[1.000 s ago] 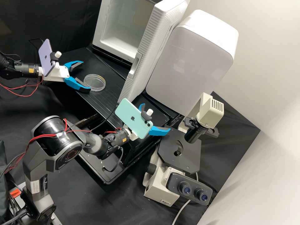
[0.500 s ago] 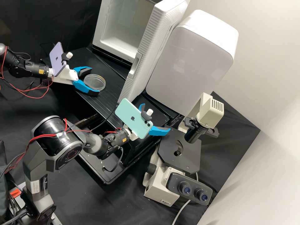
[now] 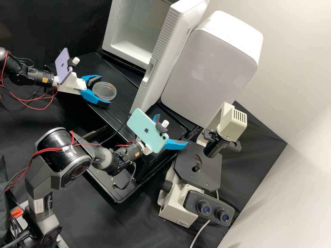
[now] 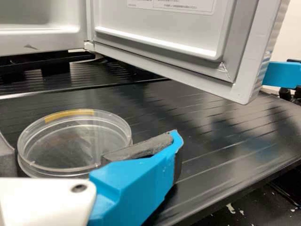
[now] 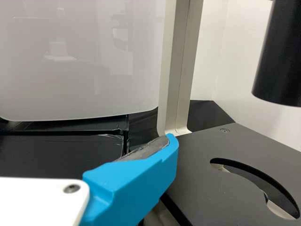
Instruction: Place the petri dish in the incubator
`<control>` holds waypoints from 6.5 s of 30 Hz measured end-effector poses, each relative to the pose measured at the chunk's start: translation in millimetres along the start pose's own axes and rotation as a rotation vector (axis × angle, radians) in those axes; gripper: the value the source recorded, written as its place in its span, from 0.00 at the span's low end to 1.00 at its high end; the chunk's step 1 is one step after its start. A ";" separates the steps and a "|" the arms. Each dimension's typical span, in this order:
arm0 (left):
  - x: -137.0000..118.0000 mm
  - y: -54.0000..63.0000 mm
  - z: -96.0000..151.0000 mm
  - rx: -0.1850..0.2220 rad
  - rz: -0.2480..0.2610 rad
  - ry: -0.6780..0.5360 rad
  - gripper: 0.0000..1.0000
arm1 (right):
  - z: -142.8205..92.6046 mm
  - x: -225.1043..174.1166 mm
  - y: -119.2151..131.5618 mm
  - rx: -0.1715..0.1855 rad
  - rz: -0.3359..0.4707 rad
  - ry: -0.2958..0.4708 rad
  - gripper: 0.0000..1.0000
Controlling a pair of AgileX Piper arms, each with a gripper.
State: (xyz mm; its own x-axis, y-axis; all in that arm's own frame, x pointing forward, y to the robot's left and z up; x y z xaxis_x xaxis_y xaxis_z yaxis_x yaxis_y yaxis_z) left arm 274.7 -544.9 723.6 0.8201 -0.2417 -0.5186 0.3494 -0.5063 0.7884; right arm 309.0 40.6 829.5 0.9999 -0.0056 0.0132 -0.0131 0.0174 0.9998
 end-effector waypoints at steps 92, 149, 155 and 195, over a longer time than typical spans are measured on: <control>-2.7 -1.0 -7.0 0.052 0.041 0.102 0.00 | 0.0 0.0 0.0 0.000 0.000 0.000 1.00; -12.2 19.2 -19.2 0.054 0.080 0.168 0.00 | 0.0 0.0 0.0 0.000 0.000 0.000 1.00; -19.5 47.4 -17.0 0.059 0.175 0.167 0.00 | 0.0 0.0 0.0 0.000 0.000 0.000 1.00; 87.3 141.1 -19.2 0.126 0.254 0.336 0.00 | 0.0 0.0 0.0 0.000 0.000 0.000 1.00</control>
State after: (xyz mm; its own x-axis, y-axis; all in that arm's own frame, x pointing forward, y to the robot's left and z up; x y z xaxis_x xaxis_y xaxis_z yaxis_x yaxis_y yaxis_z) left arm 404.4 -621.6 795.9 0.9820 -0.0994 -0.1608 0.0768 -0.5674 0.8198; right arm 309.0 40.6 829.5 0.9999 -0.0056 0.0132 -0.0131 0.0174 0.9998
